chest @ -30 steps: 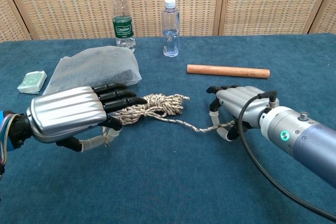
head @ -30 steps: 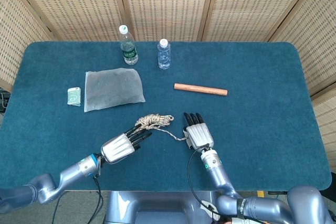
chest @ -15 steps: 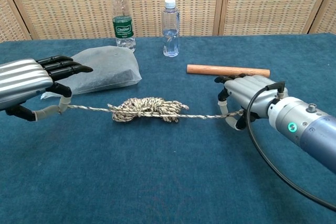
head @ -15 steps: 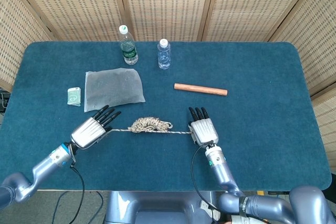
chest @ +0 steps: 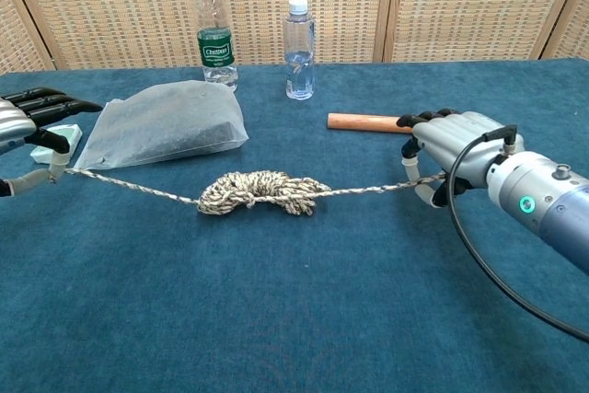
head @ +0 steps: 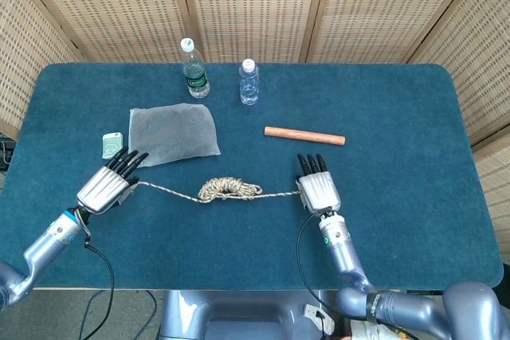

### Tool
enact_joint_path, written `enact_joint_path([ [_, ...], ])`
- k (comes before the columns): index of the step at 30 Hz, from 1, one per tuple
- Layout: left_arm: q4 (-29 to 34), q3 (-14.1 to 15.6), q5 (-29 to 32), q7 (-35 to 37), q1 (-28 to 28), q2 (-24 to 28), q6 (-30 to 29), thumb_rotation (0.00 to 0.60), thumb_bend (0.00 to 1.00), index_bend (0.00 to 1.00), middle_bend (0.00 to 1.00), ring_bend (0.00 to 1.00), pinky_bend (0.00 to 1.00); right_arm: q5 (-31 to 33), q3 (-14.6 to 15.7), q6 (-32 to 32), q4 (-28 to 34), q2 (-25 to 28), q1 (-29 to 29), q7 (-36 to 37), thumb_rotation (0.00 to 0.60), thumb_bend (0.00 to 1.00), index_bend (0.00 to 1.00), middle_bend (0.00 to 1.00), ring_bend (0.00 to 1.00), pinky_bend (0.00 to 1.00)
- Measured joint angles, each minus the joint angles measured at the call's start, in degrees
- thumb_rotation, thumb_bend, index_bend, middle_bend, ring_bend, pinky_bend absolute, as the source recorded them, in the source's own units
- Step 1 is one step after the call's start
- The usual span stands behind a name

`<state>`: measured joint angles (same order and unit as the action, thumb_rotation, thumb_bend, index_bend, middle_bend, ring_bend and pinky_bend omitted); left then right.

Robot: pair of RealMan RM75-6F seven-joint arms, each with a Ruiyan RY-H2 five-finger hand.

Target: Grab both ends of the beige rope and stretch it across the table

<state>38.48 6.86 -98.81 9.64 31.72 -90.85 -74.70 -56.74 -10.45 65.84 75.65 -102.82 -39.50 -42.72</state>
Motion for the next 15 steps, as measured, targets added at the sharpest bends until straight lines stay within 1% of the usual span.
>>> enact_joint_path([
  [8, -10.7, 0.0, 2.0, 6.8, -2.6, -1.8, 1.1, 0.6, 0.5, 0.93, 0.0, 0.0, 0.0, -1.0, -0.5, 1.0, -4.7, 1.2, 0.3, -0.8, 0.6, 0.44, 0.72, 0.04, 0.0, 0.0],
  [15, -17.0, 0.2, 2.7, 11.1, -4.1, -3.7, 1.5, 0.6, 0.5, 0.93, 0.0, 0.0, 0.0, -0.6, -0.6, 0.6, -5.9, 2.0, 0.7, -1.3, 0.6, 0.44, 0.72, 0.04, 0.0, 0.0],
])
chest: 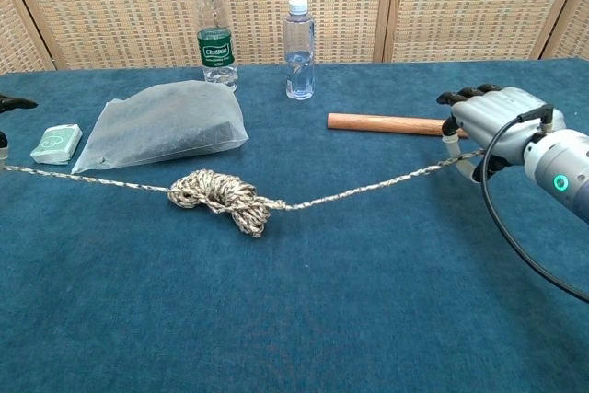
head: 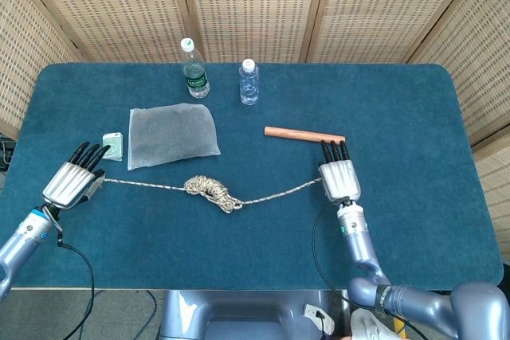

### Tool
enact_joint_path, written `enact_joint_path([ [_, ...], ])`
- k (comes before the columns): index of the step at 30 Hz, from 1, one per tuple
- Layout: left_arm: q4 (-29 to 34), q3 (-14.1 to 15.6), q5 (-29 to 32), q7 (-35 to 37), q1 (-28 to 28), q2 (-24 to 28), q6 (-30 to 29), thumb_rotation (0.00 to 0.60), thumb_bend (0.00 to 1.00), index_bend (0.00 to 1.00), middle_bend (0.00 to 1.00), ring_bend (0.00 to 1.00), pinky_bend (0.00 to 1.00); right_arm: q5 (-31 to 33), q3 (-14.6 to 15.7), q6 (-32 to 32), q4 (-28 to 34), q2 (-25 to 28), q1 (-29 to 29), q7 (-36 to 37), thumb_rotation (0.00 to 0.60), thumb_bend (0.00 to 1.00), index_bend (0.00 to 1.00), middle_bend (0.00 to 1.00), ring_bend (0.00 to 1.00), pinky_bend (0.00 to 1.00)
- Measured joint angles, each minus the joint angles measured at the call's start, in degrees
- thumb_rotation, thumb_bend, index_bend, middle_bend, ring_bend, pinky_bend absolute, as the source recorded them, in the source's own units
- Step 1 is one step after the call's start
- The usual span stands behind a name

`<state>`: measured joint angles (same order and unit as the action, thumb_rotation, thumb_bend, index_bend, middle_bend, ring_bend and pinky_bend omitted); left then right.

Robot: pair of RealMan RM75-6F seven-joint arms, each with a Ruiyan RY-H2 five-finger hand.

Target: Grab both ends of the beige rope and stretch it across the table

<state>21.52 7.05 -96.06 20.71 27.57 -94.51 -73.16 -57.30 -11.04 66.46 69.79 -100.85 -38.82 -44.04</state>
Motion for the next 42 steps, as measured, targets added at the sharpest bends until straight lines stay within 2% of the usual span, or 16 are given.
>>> enact_joint_path([
  [8, -3.2, 0.2, 0.1, 2.4, -0.6, -1.5, -0.2, 0.6, 0.5, 0.93, 0.0, 0.0, 0.0, -0.6, 0.2, -0.2, -1.1, -0.3, 0.3, 0.1, 0.6, 0.44, 0.72, 0.04, 0.0, 0.0],
  [23, -4.8, 0.3, 0.4, 3.3, -1.1, -2.0, 0.5, 0.6, 0.5, 0.93, 0.0, 0.0, 0.0, -0.8, 0.2, 0.7, -3.8, -0.3, 1.0, -2.3, 0.6, 0.44, 0.72, 0.04, 0.0, 0.0],
  [34, -5.3, 0.4, 0.3, 3.4, -1.1, -2.5, 0.6, 0.6, 0.49, 0.93, 0.0, 0.0, 0.0, -0.1, -0.2, -0.1, -3.2, 0.0, 1.4, -2.5, 0.6, 0.44, 0.72, 0.04, 0.0, 0.0],
  [35, -5.3, 0.4, 0.3, 3.5, -1.1, -2.5, 0.6, 0.6, 0.4, 0.87, 0.0, 0.0, 0.0, -0.1, -0.2, -0.2, -3.1, 0.0, 1.4, -2.5, 0.6, 0.42, 0.66, 0.04, 0.0, 0.0],
  [36, -5.2, 0.4, 0.3, 3.7, -1.2, -2.4, 0.6, 0.6, 0.25, 0.71, 0.0, 0.0, 0.0, 0.0, -0.2, -0.4, -2.9, 0.1, 1.5, -2.3, 0.6, 0.37, 0.59, 0.04, 0.0, 0.0],
  [37, -5.2, 0.5, 0.3, 3.9, -1.2, -2.4, 0.6, 0.6, 0.15, 0.54, 0.0, 0.0, 0.0, 0.1, -0.2, -0.5, -2.7, 0.2, 1.5, -2.3, 0.6, 0.25, 0.45, 0.03, 0.0, 0.0],
  [38, -5.0, 0.5, 0.3, 4.4, -1.2, -2.2, 0.7, 0.6, 0.04, 0.27, 0.0, 0.0, 0.0, 0.4, -0.3, -0.7, -2.3, 0.3, 1.6, -2.4, 0.6, 0.12, 0.27, 0.02, 0.0, 0.0],
  [39, -4.9, 0.5, 0.3, 4.8, -1.3, -2.1, 0.7, 0.6, 0.0, 0.08, 0.0, 0.0, 0.0, 0.7, -0.4, -0.8, -1.9, 0.5, 1.7, -2.4, 0.6, 0.05, 0.18, 0.01, 0.0, 0.0],
  [40, -4.7, 0.5, 0.3, 5.3, -1.3, -2.0, 0.6, 0.6, 0.0, 0.0, 0.0, 0.0, 0.0, 1.0, -0.4, -0.9, -1.4, 0.7, 1.7, -2.5, 0.6, 0.0, 0.07, 0.0, 0.0, 0.0],
  [42, -4.0, 0.2, 0.6, 6.7, -1.5, -1.6, 0.0, 0.6, 0.0, 0.0, 0.0, 0.0, 0.0, 1.5, -0.7, -1.1, 0.0, 1.3, 1.8, -2.6, 0.6, 0.0, 0.0, 0.0, 0.0, 0.0],
])
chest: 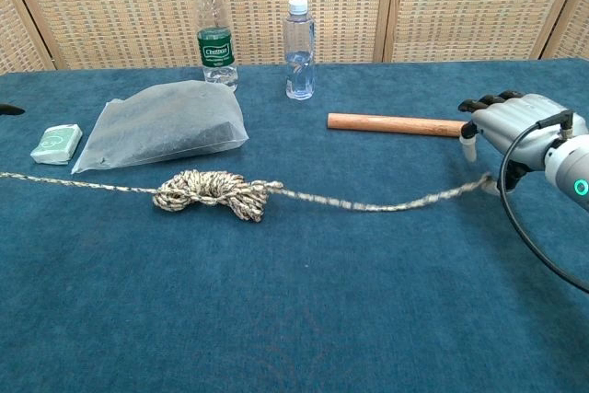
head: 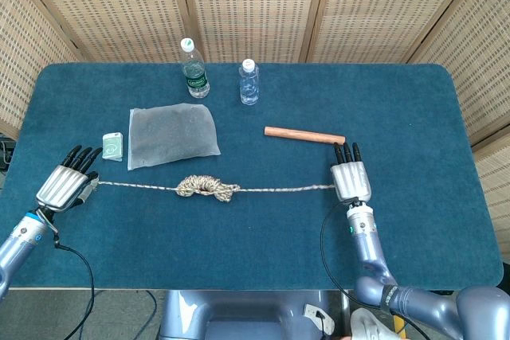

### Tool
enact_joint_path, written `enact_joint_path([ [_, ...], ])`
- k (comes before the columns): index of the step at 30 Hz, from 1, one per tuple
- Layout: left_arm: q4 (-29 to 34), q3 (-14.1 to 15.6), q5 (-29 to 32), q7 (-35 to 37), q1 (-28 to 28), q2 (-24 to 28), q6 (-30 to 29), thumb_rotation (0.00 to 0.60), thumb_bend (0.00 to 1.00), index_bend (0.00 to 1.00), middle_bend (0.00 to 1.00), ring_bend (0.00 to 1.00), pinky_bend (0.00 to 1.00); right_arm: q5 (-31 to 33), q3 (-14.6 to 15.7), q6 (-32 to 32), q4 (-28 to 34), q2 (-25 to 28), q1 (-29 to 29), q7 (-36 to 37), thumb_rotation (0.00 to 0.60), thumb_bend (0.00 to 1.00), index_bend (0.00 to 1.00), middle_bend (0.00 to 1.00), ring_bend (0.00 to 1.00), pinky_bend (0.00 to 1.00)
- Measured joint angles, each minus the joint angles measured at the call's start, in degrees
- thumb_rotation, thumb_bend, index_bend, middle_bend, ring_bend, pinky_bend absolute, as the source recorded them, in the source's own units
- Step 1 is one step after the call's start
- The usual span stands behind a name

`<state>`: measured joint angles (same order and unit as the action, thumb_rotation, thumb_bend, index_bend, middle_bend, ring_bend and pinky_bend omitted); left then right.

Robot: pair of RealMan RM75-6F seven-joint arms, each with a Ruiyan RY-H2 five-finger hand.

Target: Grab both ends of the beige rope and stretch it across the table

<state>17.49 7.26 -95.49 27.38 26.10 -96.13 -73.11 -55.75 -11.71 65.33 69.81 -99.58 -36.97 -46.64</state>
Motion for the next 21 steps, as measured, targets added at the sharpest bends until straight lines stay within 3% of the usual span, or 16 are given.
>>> enact_joint_path([
  [7, 4.0, -2.6, 1.9, 4.3, -1.3, 3.3, -7.5, 0.6, 0.0, 0.0, 0.0, 0.0, 0.0, -0.8, 0.0, 1.8, 8.4, 4.7, 1.2, 0.1, 0.6, 0.0, 0.0, 0.0, 0.0, 0.0],
  [12, 10.5, -4.7, 4.0, 5.6, -3.2, 7.9, -11.4, 0.6, 0.0, 0.0, 0.0, 0.0, 0.0, -5.3, 1.3, 4.4, 16.1, 11.5, 3.7, 3.8, 0.6, 0.0, 0.0, 0.0, 0.0, 0.0],
  [16, 18.7, -5.9, 6.0, 5.3, -6.0, 12.2, -13.1, 0.6, 0.0, 0.0, 0.0, 0.0, 0.0, -12.2, 3.4, 6.9, 17.7, 16.1, 6.2, 11.8, 0.6, 0.0, 0.0, 0.0, 0.0, 0.0],
  [21, 33.0, -6.5, 8.9, 2.7, -11.4, 18.6, -15.4, 0.6, 0.0, 0.0, 0.0, 0.0, 0.0, -22.7, 7.0, 13.1, 14.4, 20.1, 10.7, 26.8, 0.6, 0.0, 0.0, 0.0, 0.0, 0.0],
])
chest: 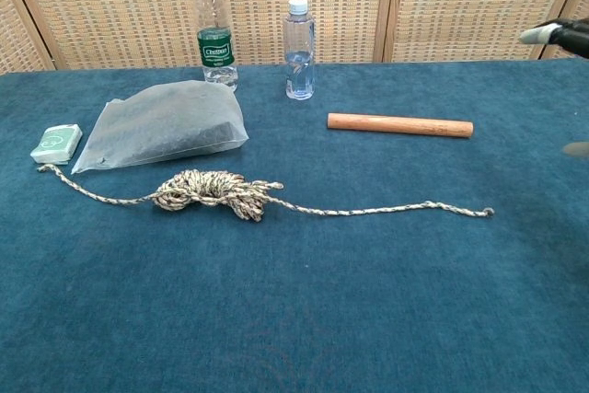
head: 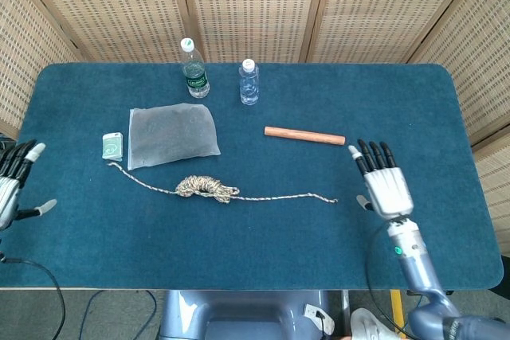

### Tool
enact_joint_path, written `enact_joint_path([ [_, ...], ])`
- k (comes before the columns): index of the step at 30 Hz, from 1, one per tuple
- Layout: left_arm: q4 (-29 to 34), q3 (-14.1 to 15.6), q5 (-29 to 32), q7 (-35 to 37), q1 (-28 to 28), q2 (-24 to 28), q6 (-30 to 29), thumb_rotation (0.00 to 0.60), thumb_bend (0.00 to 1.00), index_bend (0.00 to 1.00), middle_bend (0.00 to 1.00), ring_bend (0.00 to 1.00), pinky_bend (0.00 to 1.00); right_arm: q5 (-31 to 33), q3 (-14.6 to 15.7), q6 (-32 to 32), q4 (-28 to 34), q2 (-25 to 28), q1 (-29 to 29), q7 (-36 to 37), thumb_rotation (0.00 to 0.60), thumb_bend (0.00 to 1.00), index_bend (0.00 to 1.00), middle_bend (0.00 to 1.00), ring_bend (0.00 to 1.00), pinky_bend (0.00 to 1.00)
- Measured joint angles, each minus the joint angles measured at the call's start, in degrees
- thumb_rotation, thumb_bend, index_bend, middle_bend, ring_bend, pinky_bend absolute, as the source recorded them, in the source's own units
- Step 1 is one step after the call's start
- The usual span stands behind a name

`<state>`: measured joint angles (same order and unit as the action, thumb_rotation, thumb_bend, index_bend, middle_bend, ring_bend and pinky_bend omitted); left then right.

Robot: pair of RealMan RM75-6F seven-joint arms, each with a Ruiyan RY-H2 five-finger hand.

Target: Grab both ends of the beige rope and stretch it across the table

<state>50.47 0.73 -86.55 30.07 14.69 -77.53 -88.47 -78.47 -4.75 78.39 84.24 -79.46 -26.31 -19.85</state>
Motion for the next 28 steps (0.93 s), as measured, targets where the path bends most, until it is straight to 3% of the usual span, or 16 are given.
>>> enact_joint_path([
  [4, 9.4, 0.2, 1.9, -3.2, -5.2, 4.4, -1.9, 0.6, 0.0, 0.0, 0.0, 0.0, 0.0, -6.0, 2.8, 6.9, -5.1, 2.1, 5.0, 9.7, 0.6, 0.0, 0.0, 0.0, 0.0, 0.0],
  [8, 15.6, 1.1, 2.8, -7.0, -10.1, 7.7, -4.4, 0.6, 0.0, 0.0, 0.0, 0.0, 0.0, -9.0, 5.1, 12.6, -8.6, 3.8, 10.6, 12.9, 0.6, 0.0, 0.0, 0.0, 0.0, 0.0],
  [20, 29.4, 2.4, 0.0, -16.8, -12.3, 10.6, -5.5, 0.6, 0.0, 0.0, 0.0, 0.0, 0.0, -12.3, 7.7, 17.5, 0.3, 8.0, 17.6, 9.3, 0.6, 0.0, 0.0, 0.0, 0.0, 0.0],
  [28, 33.9, 1.9, -1.1, -20.0, -12.3, 11.0, -4.5, 0.6, 0.0, 0.0, 0.0, 0.0, 0.0, -13.9, 7.3, 17.3, 1.5, 7.4, 18.8, 8.8, 0.6, 0.0, 0.0, 0.0, 0.0, 0.0],
])
